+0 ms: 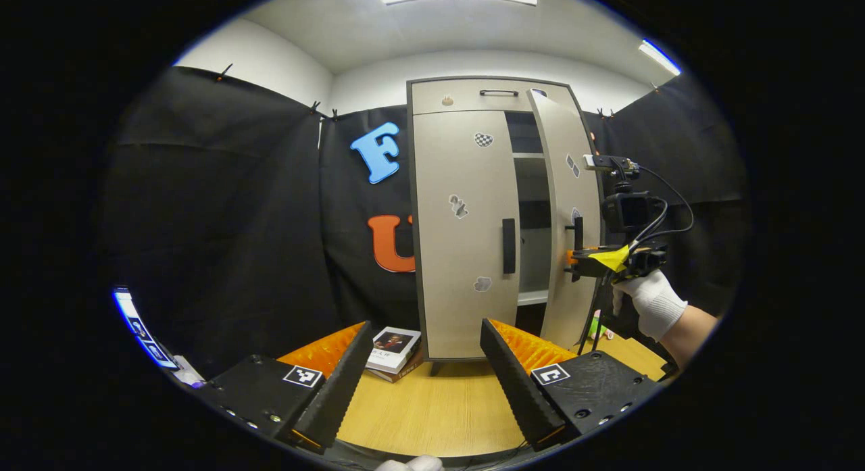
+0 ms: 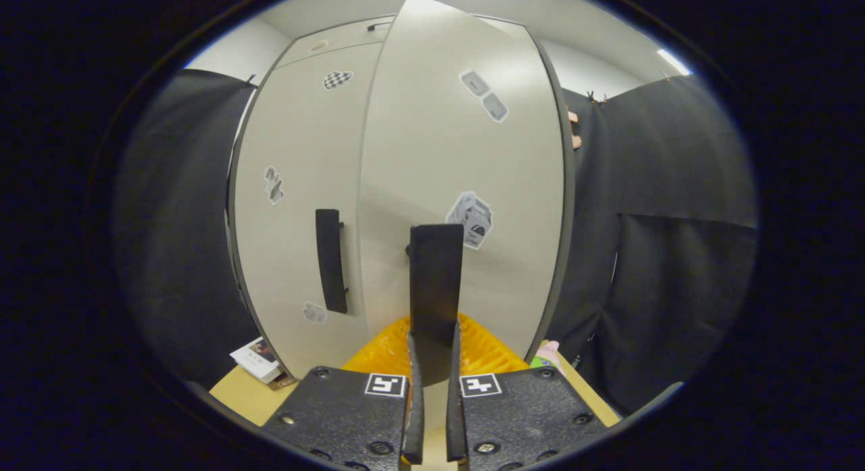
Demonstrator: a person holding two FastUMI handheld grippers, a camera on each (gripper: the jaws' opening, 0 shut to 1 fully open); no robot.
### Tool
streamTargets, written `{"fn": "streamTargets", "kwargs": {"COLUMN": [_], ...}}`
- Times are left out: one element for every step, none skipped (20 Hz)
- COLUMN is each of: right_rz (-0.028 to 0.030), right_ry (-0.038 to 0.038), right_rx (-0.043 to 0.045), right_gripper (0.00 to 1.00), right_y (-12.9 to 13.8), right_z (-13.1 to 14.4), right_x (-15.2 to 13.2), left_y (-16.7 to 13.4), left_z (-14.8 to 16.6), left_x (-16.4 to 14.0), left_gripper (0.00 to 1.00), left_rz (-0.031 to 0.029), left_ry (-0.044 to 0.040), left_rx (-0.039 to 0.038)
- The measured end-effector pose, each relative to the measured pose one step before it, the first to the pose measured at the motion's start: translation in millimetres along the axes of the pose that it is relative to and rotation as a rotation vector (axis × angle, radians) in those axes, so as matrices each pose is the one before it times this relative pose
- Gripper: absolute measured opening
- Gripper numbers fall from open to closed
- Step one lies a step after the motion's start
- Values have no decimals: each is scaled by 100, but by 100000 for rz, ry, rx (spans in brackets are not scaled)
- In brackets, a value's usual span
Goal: Open the right door of the double-door shoe cabinet with the right hand, and open the left door with the left hand.
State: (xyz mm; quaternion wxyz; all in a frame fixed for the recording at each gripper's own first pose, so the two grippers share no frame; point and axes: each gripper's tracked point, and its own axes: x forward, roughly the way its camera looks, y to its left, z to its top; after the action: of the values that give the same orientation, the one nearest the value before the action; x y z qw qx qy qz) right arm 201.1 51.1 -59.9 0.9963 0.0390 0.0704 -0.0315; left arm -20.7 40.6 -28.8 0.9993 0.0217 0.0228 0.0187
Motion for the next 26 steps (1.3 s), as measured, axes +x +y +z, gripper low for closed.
{"fn": "streamTargets", "kwargs": {"right_rz": [-120, -37, -177, 138, 153, 111, 312, 125, -661, -602, -517, -76, -149, -290, -62, -298, -305, 2, -174, -352, -721, -853, -773, -312, -385, -422], "right_ry": [89, 260, 45, -173, 485, 120, 149, 198, 31, -288, -414, -272, 330, 159, -323, -213, -556, -433, -28, -142, -162, 11, -12, 110, 221, 141], "right_rx": [-981, -264, -448, 10, 757, -300, 171, 576, -235, -687, -459, -234, 17, -378, 105, 201, 481, -335, -403, -790, -1393, -1323, 69, 407, 1127, 1026], "right_gripper": [16, 15, 14, 14, 13, 13, 13, 12, 11, 11, 11, 10, 10, 9, 8, 8, 7, 6, 5, 5, 4, 4, 4, 4, 4, 4], "right_y": [-617, -638, -743, -653, -649, -612, -566, -477, -644, -634, -611, -542, -453, -602, -639, -765, -797, -775, -730, -827, -726, -782, -719, -665, -682, -851], "right_z": [-133, -261, -151, -100, -109, -111, -21, -30, -84, -69, -11, -40, -42, -44, -76, 116, -79, 164, 19, -74, 6, -98, 35, 11, -16, -8], "right_x": [-741, -464, -542, -384, -527, -434, -328, -334, -297, -346, -294, -140, -88, -244, -164, -291, 25, -606, -95, 18, 91, -89, 97, 55, 117, 126], "left_y": [-369, -272, -240, -278, -247, -335, -443, -351, -357, -455, -383, -437, -303, -356, -398, -362, -391, -383, -331, -323, -277, -363, -369, -350, -347, -339], "left_z": [-60, -46, 108, 113, 35, 74, 86, 65, 125, -3, 1, -36, 48, 29, 5, -21, 22, -90, -11, -157, 45, -37, 177, 147, 166, 120], "left_x": [-334, -280, -136, -148, -187, -164, -119, -68, -26, -101, -81, -143, 19, -85, -41, 83, -113, 114, 27, 251, 87, 178, 203, 170, 282, 200], "left_gripper": [96, 96, 96, 96, 96, 96, 96, 96, 96, 96, 96, 96, 96, 96, 96, 96, 96, 96, 96, 96, 96, 96, 96, 96, 96, 96], "left_rz": [-974, -827, -584, -465, -389, -557, -612, -330, -288, -355, -389, -442, -301, -365, -170, -278, -403, -409, -279, -353, -306, -364, -338, -388, -284, -288], "left_ry": [16, -190, -317, -250, -310, -210, -218, -289, -63, -275, -200, 108, -22, 23, -13, -74, 51, -241, 370, 308, 265, 71, 2, -259, -367, -64], "left_rx": [-182, -86, 14, 21, -138, -192, -108, -10, 16, -150, -132, -245, -141, 27, 167, 123, -13, -94, -57, -97, -46, -131, -321, -253, -193, -56]}}
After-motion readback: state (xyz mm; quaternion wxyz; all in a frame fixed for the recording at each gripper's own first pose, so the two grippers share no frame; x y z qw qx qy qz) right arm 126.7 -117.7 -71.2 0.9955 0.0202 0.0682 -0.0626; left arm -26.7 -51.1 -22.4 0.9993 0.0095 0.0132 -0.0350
